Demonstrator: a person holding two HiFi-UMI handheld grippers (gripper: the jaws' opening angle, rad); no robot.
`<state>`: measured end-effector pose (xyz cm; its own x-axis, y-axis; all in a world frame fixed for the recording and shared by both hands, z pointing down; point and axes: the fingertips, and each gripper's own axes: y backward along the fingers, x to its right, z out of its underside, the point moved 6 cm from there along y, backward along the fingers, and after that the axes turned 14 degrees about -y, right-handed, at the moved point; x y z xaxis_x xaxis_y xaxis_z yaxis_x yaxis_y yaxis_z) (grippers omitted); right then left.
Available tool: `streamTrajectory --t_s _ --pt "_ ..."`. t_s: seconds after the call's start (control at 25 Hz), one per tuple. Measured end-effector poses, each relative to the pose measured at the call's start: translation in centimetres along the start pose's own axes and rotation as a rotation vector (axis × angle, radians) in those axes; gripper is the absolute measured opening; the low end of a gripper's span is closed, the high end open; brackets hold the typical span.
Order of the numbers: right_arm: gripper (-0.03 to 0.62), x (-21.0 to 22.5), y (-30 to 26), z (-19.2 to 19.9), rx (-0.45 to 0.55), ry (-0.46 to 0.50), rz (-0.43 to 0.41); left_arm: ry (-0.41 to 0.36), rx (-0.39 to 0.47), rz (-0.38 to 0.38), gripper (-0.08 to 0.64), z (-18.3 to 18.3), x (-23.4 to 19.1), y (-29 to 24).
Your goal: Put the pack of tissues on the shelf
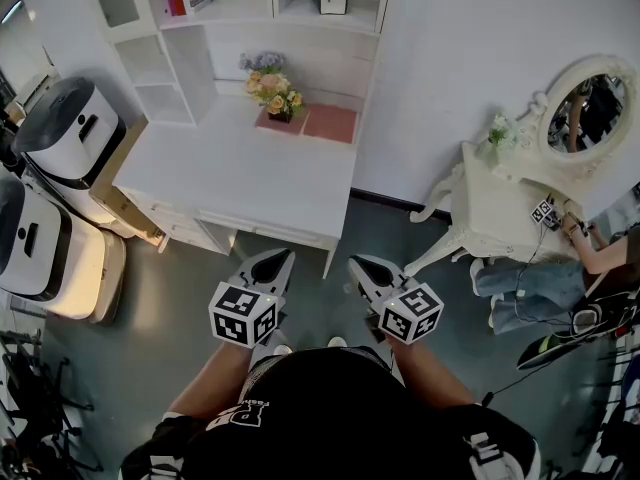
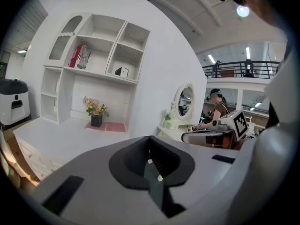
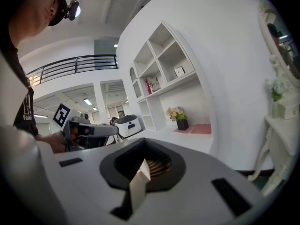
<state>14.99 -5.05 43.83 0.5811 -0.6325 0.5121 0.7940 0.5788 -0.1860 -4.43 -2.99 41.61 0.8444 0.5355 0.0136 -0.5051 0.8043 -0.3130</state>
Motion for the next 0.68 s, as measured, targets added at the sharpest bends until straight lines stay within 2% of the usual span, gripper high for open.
streamTrajectory --t_s 0.68 --pt "0.008 0.24 -0.01 0.21 -0.007 0.002 0.006 0.003 -0.007 -0.001 0.014 0.43 -0.09 -0.16"
